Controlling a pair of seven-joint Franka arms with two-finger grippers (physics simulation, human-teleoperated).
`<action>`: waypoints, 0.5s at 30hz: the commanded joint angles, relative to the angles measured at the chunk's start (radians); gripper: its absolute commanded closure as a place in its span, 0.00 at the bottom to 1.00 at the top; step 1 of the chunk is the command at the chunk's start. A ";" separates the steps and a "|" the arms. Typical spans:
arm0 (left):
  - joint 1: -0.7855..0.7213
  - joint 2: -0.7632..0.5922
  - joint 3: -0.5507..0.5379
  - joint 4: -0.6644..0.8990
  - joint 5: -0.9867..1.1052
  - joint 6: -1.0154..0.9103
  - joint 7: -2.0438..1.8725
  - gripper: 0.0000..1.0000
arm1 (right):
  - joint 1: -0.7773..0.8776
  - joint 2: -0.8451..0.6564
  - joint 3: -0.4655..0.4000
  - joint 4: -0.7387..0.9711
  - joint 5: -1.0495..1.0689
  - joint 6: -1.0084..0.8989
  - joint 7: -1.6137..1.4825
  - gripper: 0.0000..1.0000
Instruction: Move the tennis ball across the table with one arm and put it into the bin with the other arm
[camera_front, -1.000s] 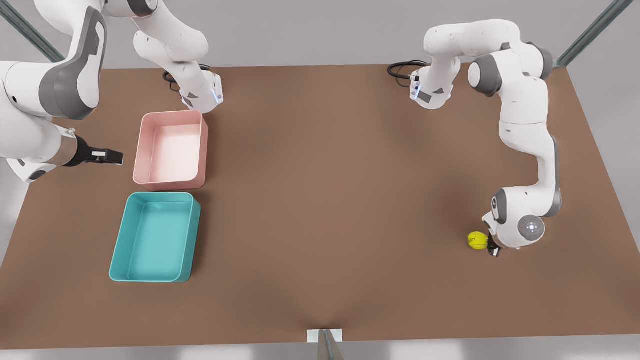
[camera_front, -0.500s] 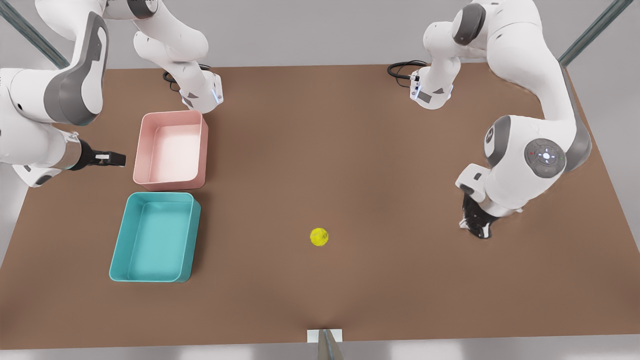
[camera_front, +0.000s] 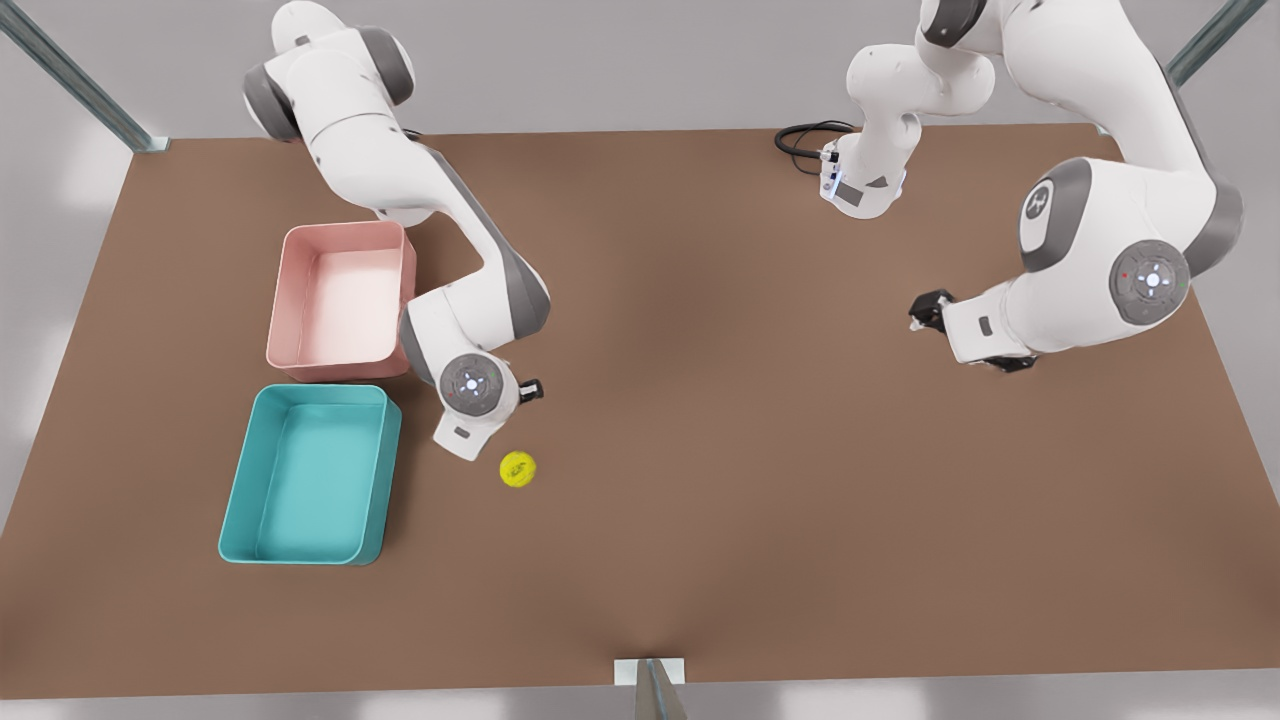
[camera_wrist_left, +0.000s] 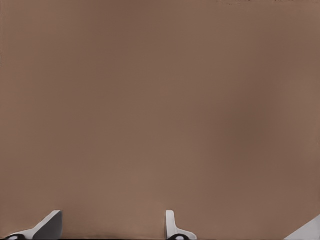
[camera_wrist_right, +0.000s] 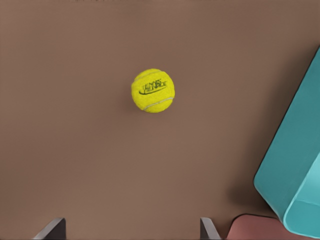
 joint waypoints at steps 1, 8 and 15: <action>-0.001 -0.001 -0.001 0.001 -0.006 -0.023 -0.721 0.00 | 0.008 0.003 -0.029 -0.043 0.010 0.334 0.452 0.00; 0.000 0.002 -0.001 -0.002 -0.006 -0.018 -0.721 0.00 | -0.059 0.108 -0.050 -0.034 0.009 0.465 0.378 0.00; 0.000 0.018 -0.001 -0.001 -0.006 -0.012 -0.724 0.00 | -0.001 0.184 -0.050 -0.034 0.047 0.558 0.383 0.00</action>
